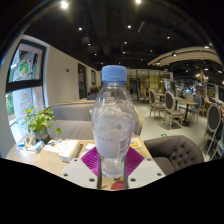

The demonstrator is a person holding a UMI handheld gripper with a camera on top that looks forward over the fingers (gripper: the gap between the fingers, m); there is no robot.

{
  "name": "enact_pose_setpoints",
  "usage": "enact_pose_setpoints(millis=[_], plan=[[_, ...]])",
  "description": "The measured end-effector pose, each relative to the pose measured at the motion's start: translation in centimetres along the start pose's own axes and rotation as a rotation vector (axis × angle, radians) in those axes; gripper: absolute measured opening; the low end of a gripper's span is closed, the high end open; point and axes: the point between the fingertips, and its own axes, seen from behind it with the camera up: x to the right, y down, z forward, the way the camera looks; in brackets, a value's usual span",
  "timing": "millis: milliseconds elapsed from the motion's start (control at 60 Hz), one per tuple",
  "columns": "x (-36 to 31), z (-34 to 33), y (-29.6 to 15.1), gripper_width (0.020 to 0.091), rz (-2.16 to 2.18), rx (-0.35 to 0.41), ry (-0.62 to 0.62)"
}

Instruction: Pour water

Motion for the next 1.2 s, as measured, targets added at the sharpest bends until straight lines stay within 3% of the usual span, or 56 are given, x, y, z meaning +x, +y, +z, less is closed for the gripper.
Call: enact_pose_setpoints(millis=[367,583,733,967,1000,1067,1083,1133,1200], plan=[[2.7,4.8,11.9,0.0291,-0.065,-0.093,0.012],[3.3,6.1,15.9,0.0292,-0.059,-0.121,0.031],[3.7,5.9,15.7,0.0303,-0.025,-0.078,0.05],[3.8,5.7,16.2,0.0492,-0.016,-0.131,0.063],[3.8,5.4,16.4,0.0576,-0.009,-0.152,0.064],[3.5,4.6,16.9,0.0838,-0.003,-0.198,0.049],[3.4,4.4,17.0,0.087,-0.002,-0.209,0.048],[3.4,3.4,17.5,0.0823,0.003,-0.25,0.051],[3.9,1.7,17.6,0.0864,0.011,-0.288,0.072]])
